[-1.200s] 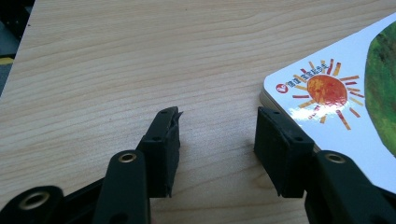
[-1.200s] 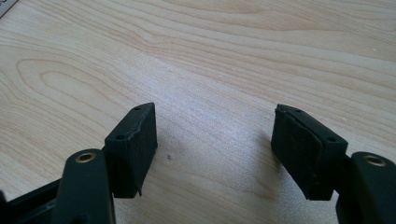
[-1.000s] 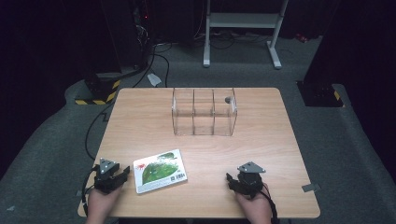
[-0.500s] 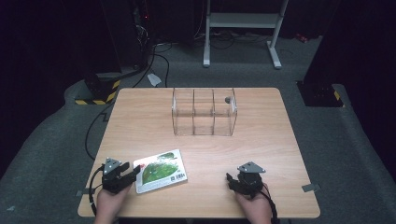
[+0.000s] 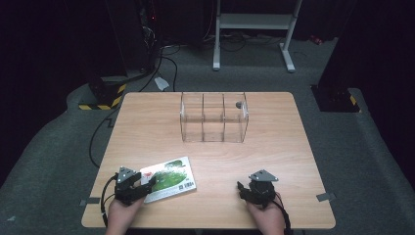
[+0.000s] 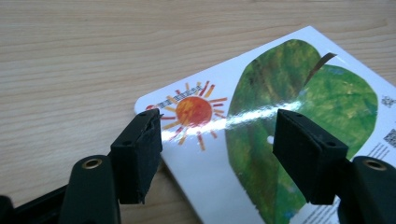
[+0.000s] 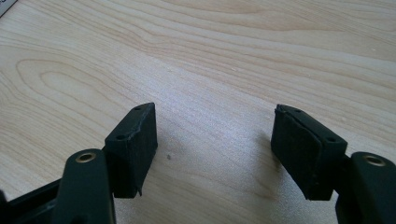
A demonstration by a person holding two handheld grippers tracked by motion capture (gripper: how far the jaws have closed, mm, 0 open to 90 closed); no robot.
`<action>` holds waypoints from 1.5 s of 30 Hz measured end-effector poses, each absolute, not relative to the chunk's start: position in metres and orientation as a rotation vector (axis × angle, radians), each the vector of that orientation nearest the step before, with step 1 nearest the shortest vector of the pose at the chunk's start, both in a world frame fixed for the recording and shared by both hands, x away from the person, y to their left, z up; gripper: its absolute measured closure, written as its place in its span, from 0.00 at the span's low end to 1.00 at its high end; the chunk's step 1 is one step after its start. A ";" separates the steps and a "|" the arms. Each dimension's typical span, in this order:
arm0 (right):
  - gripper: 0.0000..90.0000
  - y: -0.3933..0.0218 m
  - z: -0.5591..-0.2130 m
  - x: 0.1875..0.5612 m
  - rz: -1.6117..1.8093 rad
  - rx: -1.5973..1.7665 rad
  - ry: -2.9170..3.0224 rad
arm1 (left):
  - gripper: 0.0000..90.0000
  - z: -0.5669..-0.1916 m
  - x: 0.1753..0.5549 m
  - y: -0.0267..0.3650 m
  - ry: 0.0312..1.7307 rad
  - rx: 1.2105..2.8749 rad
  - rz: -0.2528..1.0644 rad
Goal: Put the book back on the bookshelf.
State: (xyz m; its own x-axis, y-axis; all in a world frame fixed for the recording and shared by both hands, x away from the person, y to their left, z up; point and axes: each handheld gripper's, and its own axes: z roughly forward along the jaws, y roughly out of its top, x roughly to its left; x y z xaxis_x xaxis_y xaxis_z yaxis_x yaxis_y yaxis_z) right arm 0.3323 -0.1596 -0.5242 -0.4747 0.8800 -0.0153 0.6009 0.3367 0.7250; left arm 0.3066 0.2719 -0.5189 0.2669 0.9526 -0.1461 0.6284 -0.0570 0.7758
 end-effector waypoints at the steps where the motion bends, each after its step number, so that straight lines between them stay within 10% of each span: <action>1: 0.35 -0.160 -0.524 0.332 0.933 1.303 2.200 | 0.36 -0.520 0.304 0.275 1.472 1.782 0.541; 45: 0.29 -0.148 -0.513 0.313 1.088 1.293 2.181 | 0.40 -0.517 0.300 0.176 1.257 1.917 0.488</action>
